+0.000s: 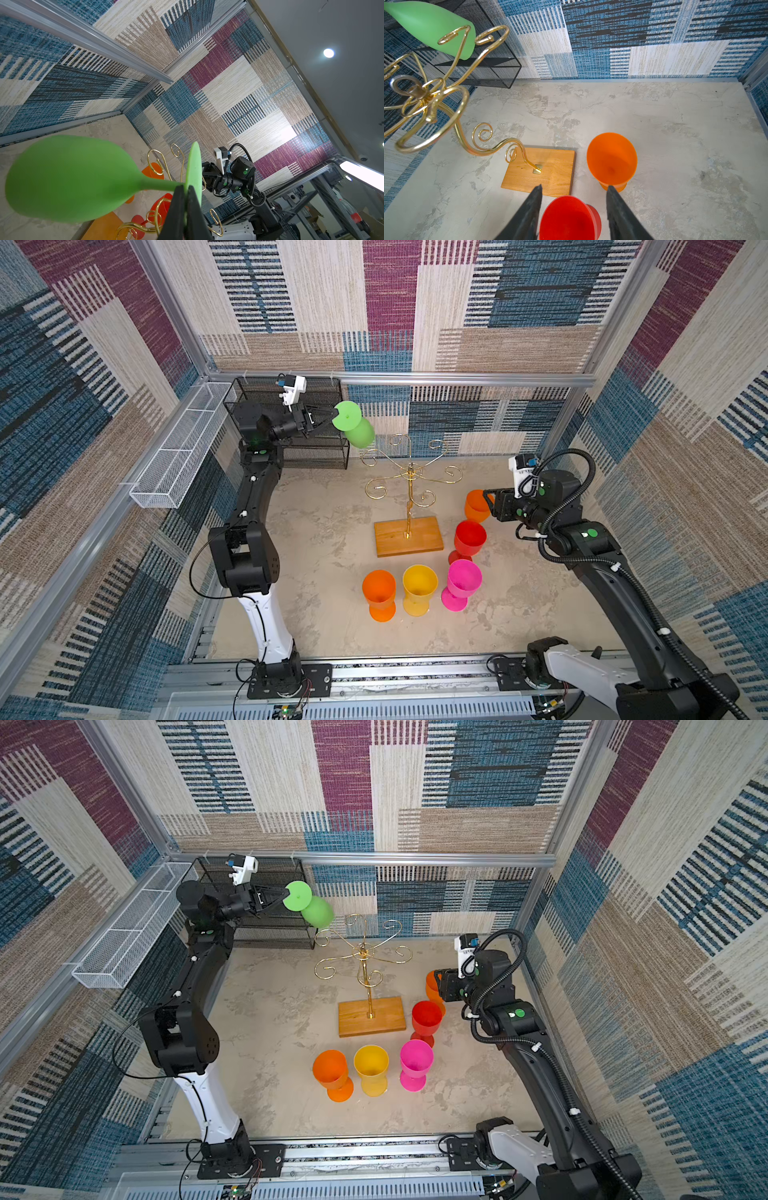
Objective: Take the wine glass off the wine glass rack
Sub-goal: 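Lift the green glass off its hook with the left gripper, pulling it back, then bring the green glass toward the right gripper while the right gripper reaches in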
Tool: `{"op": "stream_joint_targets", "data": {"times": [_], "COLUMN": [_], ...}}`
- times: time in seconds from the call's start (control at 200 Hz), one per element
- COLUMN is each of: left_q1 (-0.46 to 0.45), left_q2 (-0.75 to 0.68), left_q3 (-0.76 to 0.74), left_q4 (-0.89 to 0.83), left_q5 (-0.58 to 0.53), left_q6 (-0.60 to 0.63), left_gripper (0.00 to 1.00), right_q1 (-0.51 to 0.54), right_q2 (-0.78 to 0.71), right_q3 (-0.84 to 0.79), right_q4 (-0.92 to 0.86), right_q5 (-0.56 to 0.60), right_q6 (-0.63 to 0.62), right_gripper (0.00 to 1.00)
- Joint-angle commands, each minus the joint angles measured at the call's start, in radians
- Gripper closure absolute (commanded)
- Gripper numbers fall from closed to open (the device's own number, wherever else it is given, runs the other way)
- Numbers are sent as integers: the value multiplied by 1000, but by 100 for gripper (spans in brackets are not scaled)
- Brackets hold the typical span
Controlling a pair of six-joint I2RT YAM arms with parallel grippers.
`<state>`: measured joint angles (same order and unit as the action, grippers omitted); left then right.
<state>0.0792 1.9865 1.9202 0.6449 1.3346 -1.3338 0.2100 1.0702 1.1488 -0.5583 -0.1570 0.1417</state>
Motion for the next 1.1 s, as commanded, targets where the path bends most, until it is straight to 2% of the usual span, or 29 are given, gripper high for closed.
{"op": "stream_joint_targets", "data": {"times": [0.0,0.08,0.16,0.476,0.726,0.851,0.956,1.097], "left_q1": [6,6,6,-35,-164,-266,-346,-424], "left_q2": [-67,-113,-146,-322,-509,-596,-639,-664], "left_q3": [2,33,68,45,-73,-165,-225,-328], "left_q4": [-155,-390,-516,-522,-521,-521,-506,-304], "left_q5": [-31,-63,-86,-121,-192,-254,-290,-314], "left_q6": [160,364,459,432,460,494,496,353], "left_gripper": [100,100,100,100,100,100,100,100], "right_q1": [0,0,0,0,-1,0,-1,0], "right_q2": [-4,-5,-7,-35,-138,-215,-264,-321], "right_q3": [4,6,5,4,-24,-78,-147,-322], "right_q4": [44,42,44,94,213,356,541,942], "right_q5": [1,1,4,-33,-86,-170,-284,-398], "right_q6": [15,16,17,41,74,109,194,359], "right_gripper": [48,48,48,49,51,52,52,53]}}
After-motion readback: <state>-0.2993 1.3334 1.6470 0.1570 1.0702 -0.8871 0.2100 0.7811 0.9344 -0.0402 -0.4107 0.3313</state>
